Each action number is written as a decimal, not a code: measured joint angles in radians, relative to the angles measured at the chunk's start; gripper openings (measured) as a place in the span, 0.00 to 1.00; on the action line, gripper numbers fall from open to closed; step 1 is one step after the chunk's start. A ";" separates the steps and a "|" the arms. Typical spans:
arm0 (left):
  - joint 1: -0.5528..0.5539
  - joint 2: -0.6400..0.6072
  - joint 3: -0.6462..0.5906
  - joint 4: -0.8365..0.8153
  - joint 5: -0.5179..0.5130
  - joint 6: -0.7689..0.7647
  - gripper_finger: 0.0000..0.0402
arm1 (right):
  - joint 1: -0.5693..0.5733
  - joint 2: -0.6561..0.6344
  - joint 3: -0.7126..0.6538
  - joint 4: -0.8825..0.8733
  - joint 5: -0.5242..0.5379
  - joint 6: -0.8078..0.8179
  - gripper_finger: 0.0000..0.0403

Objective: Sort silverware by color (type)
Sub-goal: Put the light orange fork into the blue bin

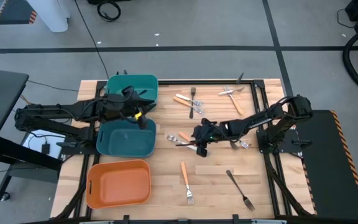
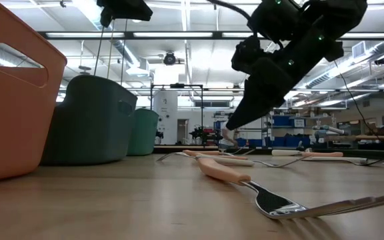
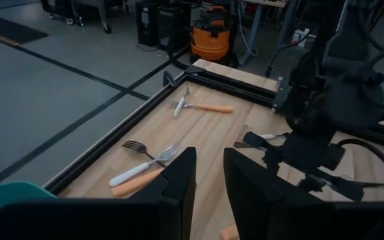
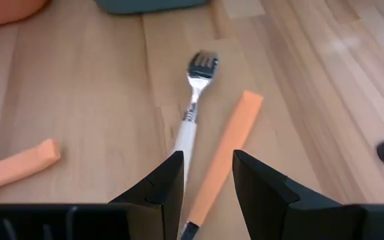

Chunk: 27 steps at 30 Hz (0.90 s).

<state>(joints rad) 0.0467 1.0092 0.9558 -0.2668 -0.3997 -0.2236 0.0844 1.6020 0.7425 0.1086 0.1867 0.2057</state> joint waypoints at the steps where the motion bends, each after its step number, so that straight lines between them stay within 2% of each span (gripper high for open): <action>1: 0.000 0.000 0.000 0.000 0.000 0.005 0.22 | 0.003 0.000 0.000 0.010 0.001 -0.016 0.34; 5: 0.000 0.000 0.000 0.000 0.000 0.009 0.22 | 0.007 0.016 0.007 0.042 0.050 -0.039 0.34; 11: 0.001 0.001 0.000 -0.013 0.000 0.011 0.22 | 0.007 0.108 0.070 0.008 0.029 0.023 0.34; 14: 0.001 0.005 0.000 -0.020 -0.001 0.010 0.22 | 0.007 0.166 0.126 -0.049 0.043 0.010 0.34; 21: 0.002 0.014 0.000 -0.033 0.000 0.010 0.22 | -0.002 0.249 0.238 -0.219 0.160 0.043 0.34; 27: 0.003 0.014 0.000 -0.057 0.000 0.010 0.22 | -0.017 0.264 0.243 -0.221 0.131 0.090 0.34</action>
<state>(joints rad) 0.0494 1.0229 0.9556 -0.3240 -0.4001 -0.2134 0.0677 1.8662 0.9856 -0.1125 0.3182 0.2958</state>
